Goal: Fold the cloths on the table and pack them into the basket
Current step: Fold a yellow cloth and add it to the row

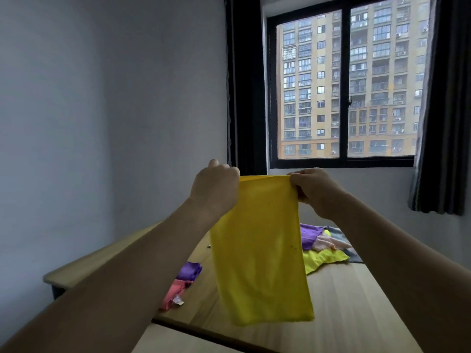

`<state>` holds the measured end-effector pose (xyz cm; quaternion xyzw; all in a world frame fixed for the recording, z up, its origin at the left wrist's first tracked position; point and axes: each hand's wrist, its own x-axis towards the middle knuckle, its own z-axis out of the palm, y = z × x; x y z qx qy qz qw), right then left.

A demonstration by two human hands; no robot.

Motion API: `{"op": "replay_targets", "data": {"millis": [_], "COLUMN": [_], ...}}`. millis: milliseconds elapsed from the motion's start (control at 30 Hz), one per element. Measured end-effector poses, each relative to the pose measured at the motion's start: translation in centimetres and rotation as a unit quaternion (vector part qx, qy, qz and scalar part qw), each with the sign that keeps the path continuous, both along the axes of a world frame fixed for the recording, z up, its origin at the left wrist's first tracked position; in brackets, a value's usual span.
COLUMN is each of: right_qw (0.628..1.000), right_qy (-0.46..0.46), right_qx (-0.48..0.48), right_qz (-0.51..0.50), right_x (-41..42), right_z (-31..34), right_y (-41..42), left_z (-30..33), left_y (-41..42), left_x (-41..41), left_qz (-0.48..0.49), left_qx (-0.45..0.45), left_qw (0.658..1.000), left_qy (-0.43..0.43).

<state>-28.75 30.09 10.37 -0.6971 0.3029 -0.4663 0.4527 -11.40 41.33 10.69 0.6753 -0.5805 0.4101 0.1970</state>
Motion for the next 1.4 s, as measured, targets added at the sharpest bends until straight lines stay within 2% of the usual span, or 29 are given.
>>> {"op": "replay_targets", "data": {"millis": [167,333,567,767,900,967,1067,1200,1300,1400], "right_qw": [0.998,1.0,0.993,0.993,0.992,0.993,0.994,0.993,0.989,0.988], "right_qy": [-0.028,-0.016,-0.006,0.011,0.024,0.026,0.007,-0.079,-0.126,-0.111], "right_qx": [0.036,0.017,0.08,0.084,0.067,0.051,0.027,0.024,0.011,-0.02], "right_qz": [0.039,0.004,-0.083,-0.086,-0.104,-0.104,-0.106,-0.079,-0.08,-0.104], "right_x": [-0.3,0.5,3.8,6.0,7.7,8.4,9.3,10.3,10.6,10.0], "right_z": [0.5,-1.0,-3.9,-4.3,-4.2,-4.2,-4.7,-5.5,-5.5,-5.6], "right_y": [-1.0,-3.8,-9.8,-14.2,-16.6,-17.8,-19.3,-19.8,-19.2,-17.9], "left_z": [1.2,0.9,-1.3,-1.2,-1.5,-2.1,-3.4,-4.4,-4.2,-4.5], "left_y": [-0.8,-4.7,-11.0,-14.7,-17.5,-19.1,-20.6,-21.3,-20.2,-18.1], "left_x": [0.6,2.0,3.8,4.3,5.7,7.0,8.6,9.4,9.3,9.1], "left_qz": [-0.014,0.094,0.067,0.033,0.004,-0.017,-0.037,-0.067,-0.1,-0.069], "left_qx": [-0.034,0.076,0.155,0.242,0.172,0.127,0.081,0.002,-0.044,-0.071], "left_qw": [0.998,0.992,0.972,0.909,0.879,0.877,0.891,0.922,0.932,0.947], "left_qy": [0.051,0.035,0.161,0.338,0.444,0.462,0.446,0.381,0.345,0.305]}}
